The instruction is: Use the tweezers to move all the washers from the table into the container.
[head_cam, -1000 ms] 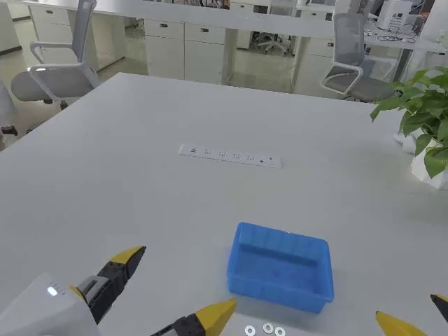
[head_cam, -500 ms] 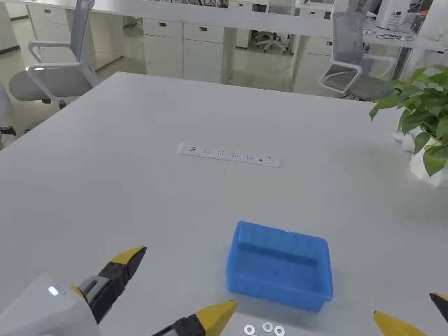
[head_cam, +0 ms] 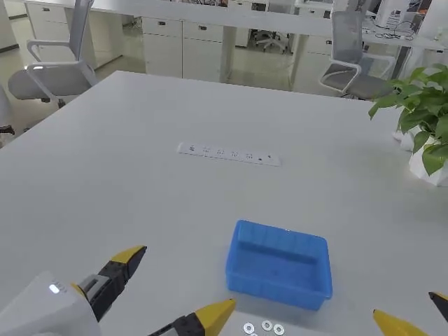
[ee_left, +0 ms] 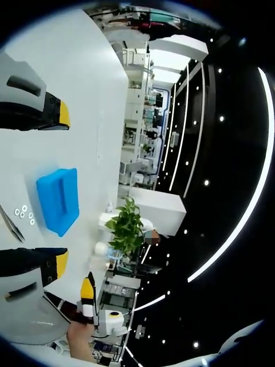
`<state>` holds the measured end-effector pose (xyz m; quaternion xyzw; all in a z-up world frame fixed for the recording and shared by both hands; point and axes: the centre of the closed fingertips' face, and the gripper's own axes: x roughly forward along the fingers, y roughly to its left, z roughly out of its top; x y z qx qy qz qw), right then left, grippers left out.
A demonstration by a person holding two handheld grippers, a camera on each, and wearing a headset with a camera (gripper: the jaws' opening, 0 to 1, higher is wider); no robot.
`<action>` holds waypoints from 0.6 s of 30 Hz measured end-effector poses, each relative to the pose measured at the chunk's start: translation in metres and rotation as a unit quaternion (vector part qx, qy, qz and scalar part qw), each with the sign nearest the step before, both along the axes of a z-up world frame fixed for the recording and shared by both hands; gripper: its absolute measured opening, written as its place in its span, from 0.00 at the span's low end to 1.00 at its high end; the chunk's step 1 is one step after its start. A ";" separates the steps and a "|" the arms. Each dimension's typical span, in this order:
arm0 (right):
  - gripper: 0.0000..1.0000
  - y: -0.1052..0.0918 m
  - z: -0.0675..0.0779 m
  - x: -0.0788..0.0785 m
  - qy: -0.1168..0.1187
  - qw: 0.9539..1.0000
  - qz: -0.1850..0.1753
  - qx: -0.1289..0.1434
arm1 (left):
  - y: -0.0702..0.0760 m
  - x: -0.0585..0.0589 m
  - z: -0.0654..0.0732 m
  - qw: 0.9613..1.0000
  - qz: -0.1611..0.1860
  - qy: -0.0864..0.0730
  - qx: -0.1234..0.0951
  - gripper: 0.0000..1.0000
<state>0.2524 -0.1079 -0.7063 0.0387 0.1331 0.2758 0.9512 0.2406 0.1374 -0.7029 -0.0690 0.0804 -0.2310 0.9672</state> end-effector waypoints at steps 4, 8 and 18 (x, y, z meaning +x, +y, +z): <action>0.58 0.001 0.000 0.000 0.000 1.000 0.000 -0.001 | 0.000 0.000 -0.001 1.000 -0.001 0.001 0.001 0.85; 0.58 0.001 0.001 -0.001 0.000 1.000 0.000 -0.002 | 0.000 0.000 -0.001 1.000 -0.001 0.001 0.001 0.85; 0.61 0.003 0.000 -0.001 0.011 1.000 0.002 0.009 | -0.003 0.000 -0.006 1.000 -0.010 0.023 -0.004 0.87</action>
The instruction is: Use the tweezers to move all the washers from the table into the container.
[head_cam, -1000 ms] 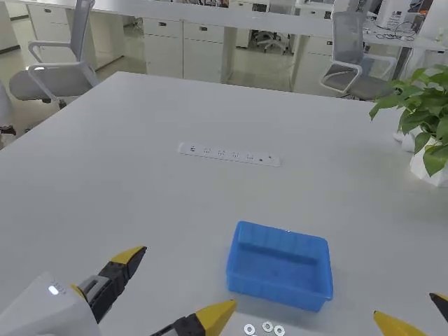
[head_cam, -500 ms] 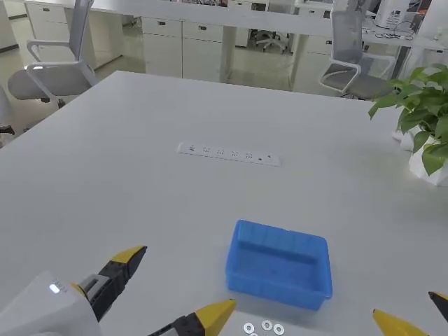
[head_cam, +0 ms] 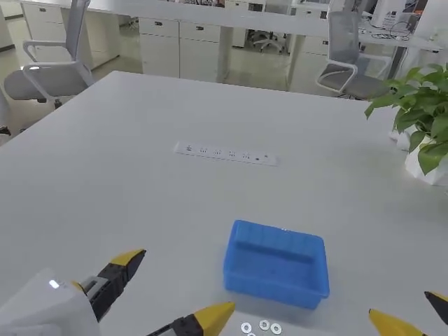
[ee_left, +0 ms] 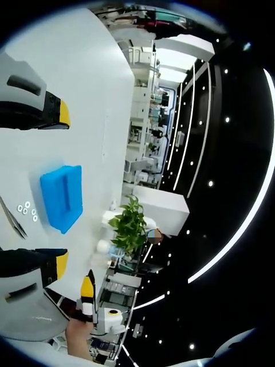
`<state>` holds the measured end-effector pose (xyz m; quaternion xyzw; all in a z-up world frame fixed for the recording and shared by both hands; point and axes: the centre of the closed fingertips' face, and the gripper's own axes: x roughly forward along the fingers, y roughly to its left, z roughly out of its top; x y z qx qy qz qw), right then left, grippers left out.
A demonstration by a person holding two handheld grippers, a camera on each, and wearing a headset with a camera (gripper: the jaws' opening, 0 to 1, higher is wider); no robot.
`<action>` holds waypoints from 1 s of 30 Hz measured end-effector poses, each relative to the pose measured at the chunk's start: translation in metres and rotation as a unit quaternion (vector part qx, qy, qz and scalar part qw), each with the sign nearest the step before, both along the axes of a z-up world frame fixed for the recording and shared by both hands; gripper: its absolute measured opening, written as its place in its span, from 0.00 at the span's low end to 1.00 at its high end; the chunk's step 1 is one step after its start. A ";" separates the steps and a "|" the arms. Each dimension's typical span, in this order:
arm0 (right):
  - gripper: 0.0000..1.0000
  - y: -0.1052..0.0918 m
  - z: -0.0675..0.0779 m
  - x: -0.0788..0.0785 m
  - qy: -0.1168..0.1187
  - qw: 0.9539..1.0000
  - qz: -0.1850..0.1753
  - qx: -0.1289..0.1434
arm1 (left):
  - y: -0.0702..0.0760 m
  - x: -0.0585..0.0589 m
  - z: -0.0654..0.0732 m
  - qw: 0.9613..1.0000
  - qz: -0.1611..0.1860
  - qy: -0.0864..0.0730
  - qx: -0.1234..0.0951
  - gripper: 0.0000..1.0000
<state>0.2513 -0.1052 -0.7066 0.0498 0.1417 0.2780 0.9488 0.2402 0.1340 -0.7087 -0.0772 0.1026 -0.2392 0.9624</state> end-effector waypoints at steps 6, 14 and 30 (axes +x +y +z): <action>0.62 0.014 -0.009 -0.004 0.014 0.999 0.028 -0.029 | -0.005 -0.001 -0.007 1.000 -0.015 0.020 0.016 0.87; 0.59 0.020 -0.022 -0.008 0.043 0.996 0.055 -0.058 | -0.007 -0.002 -0.018 0.998 -0.025 0.059 0.019 0.85; 0.56 0.044 -0.039 -0.002 0.062 0.984 0.123 -0.115 | -0.025 -0.010 -0.056 0.980 -0.110 0.144 0.085 0.81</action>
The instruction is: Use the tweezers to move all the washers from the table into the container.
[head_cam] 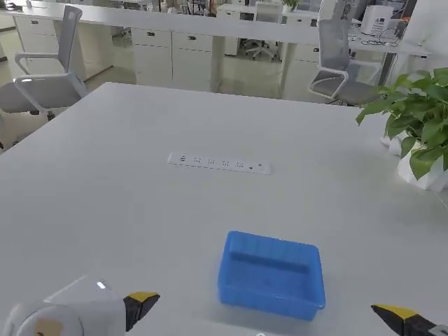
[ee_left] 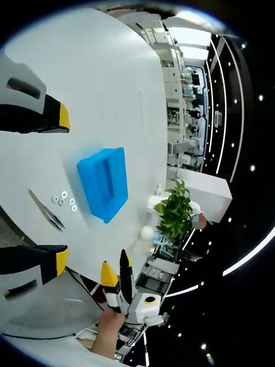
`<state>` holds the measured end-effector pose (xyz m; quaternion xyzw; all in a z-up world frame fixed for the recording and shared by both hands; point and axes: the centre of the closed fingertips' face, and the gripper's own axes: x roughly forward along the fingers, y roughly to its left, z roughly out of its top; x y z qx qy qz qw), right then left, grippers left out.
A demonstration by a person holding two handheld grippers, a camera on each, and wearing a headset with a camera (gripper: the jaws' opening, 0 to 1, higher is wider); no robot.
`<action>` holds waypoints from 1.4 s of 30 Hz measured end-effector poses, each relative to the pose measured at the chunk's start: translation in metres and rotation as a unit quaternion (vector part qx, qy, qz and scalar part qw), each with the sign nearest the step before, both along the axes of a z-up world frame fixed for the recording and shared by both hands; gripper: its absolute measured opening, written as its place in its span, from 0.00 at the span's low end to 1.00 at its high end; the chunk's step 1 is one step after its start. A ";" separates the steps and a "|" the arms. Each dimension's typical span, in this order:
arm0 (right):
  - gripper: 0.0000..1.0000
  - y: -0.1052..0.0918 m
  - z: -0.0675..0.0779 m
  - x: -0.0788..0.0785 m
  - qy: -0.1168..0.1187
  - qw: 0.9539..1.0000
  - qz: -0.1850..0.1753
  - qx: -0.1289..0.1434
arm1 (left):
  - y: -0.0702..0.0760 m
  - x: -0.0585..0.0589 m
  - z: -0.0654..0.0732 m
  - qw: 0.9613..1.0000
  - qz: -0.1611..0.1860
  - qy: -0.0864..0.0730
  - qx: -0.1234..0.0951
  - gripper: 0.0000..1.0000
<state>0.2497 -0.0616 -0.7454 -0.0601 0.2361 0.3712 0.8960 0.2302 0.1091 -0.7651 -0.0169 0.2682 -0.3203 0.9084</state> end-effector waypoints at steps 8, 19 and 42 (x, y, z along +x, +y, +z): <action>0.53 0.018 -0.019 0.002 0.014 0.997 0.050 -0.049 | -0.008 -0.007 -0.019 0.997 -0.050 0.033 0.037 0.78; 0.51 0.050 -0.051 -0.008 0.054 0.984 0.139 -0.094 | -0.006 -0.010 -0.047 0.988 -0.104 0.077 0.086 0.75; 0.38 0.085 -0.098 -0.031 0.102 0.925 0.302 -0.206 | -0.023 -0.017 -0.075 0.955 -0.233 0.099 0.155 0.53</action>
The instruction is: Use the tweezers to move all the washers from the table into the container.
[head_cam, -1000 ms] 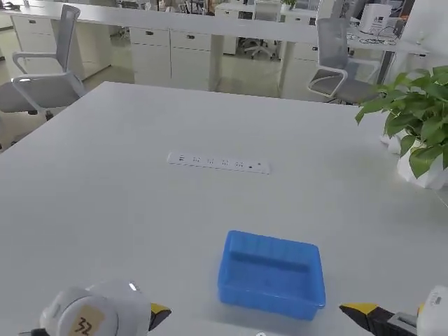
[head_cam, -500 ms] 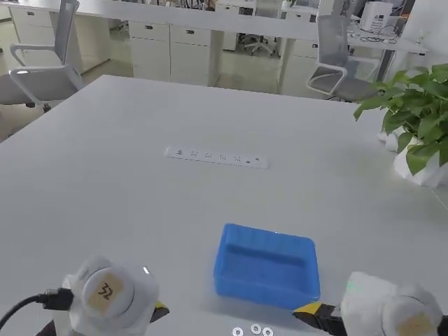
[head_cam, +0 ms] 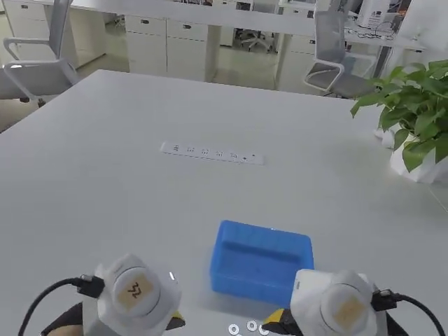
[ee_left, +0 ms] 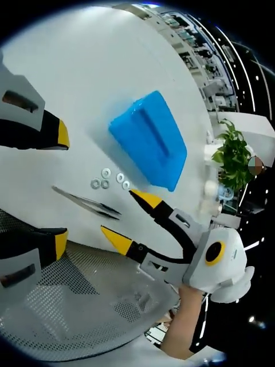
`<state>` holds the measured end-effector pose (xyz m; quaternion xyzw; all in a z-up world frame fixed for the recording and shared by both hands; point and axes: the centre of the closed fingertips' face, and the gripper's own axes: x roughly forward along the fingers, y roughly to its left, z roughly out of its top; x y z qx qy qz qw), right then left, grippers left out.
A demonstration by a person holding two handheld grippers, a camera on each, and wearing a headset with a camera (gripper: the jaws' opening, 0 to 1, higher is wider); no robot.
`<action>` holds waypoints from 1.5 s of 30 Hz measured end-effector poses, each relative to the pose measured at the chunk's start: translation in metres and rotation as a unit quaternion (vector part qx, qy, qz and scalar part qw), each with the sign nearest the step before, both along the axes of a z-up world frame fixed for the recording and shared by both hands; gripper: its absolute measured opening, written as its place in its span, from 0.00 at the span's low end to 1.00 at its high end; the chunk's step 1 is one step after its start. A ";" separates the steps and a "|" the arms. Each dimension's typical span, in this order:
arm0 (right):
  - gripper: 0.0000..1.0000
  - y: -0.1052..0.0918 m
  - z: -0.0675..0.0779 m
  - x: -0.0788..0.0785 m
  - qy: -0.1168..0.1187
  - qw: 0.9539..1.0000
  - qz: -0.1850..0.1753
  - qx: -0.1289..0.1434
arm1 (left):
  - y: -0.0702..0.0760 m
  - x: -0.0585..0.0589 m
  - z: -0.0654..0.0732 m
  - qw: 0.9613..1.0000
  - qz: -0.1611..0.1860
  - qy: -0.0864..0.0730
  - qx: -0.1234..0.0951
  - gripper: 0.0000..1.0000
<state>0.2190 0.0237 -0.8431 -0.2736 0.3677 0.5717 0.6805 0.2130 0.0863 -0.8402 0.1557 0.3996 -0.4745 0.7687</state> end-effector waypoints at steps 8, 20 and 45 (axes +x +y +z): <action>0.29 0.004 -0.012 -0.008 0.005 0.998 0.049 -0.034 | -0.003 -0.005 -0.011 0.998 -0.052 -0.006 0.036 0.39; 0.17 0.003 -0.020 -0.010 -0.008 0.991 0.109 -0.073 | -0.003 -0.005 -0.020 0.989 -0.120 -0.032 0.083 0.15; 0.12 0.001 -0.021 -0.009 -0.024 0.990 0.122 -0.074 | -0.014 -0.011 0.017 0.981 -0.171 -0.069 0.054 0.00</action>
